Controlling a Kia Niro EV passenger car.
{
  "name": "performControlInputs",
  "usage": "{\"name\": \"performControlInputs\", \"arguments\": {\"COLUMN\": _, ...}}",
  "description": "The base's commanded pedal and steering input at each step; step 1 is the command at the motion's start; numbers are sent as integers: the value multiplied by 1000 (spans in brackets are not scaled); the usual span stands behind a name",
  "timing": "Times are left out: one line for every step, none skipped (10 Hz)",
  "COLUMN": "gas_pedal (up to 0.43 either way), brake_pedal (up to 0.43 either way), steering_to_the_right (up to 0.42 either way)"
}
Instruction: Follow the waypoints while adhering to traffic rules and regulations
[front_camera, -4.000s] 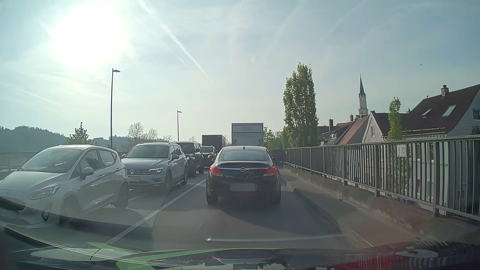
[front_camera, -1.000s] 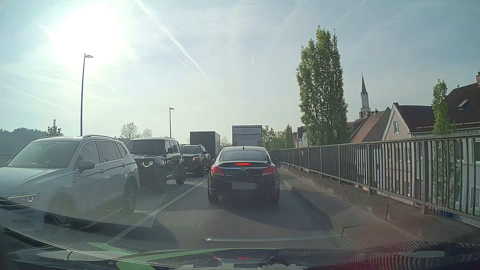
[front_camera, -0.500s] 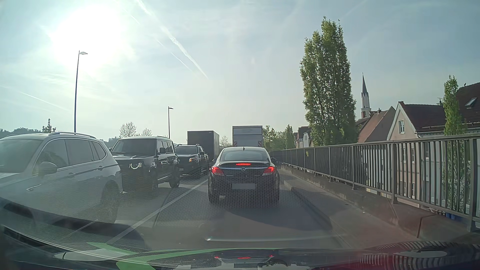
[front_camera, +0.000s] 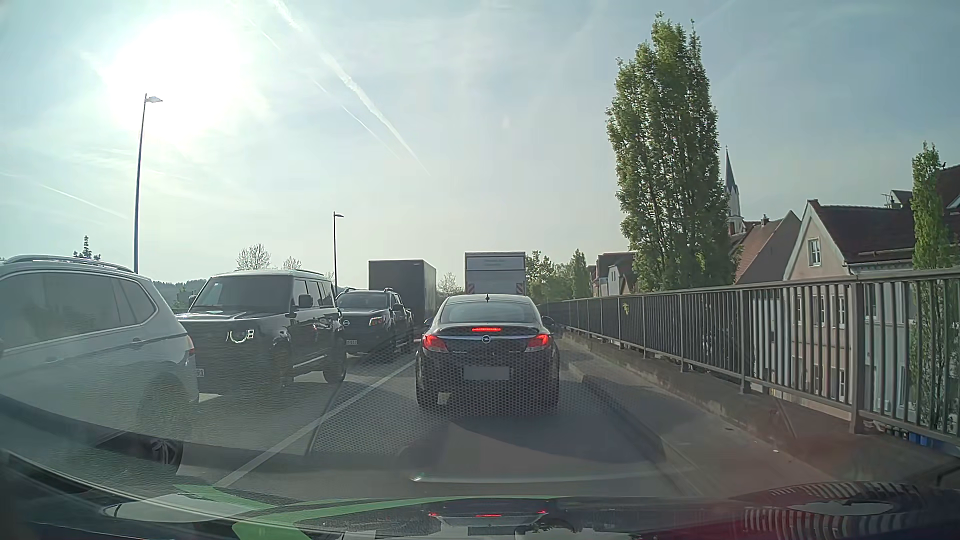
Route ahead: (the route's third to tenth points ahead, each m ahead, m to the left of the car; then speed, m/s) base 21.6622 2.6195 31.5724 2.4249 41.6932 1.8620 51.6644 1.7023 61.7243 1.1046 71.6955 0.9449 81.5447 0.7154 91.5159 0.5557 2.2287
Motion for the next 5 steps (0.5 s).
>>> {"name": "performControlInputs", "arguments": {"gas_pedal": 0, "brake_pedal": 0, "steering_to_the_right": -3}}
{"name": "performControlInputs", "arguments": {"gas_pedal": 0, "brake_pedal": 0, "steering_to_the_right": -3}}
{"name": "performControlInputs", "arguments": {"gas_pedal": 0, "brake_pedal": 0, "steering_to_the_right": -3}}
{"name": "performControlInputs", "arguments": {"gas_pedal": 0, "brake_pedal": 0, "steering_to_the_right": -3}}
{"name": "performControlInputs", "arguments": {"gas_pedal": 0, "brake_pedal": 0, "steering_to_the_right": -3}}
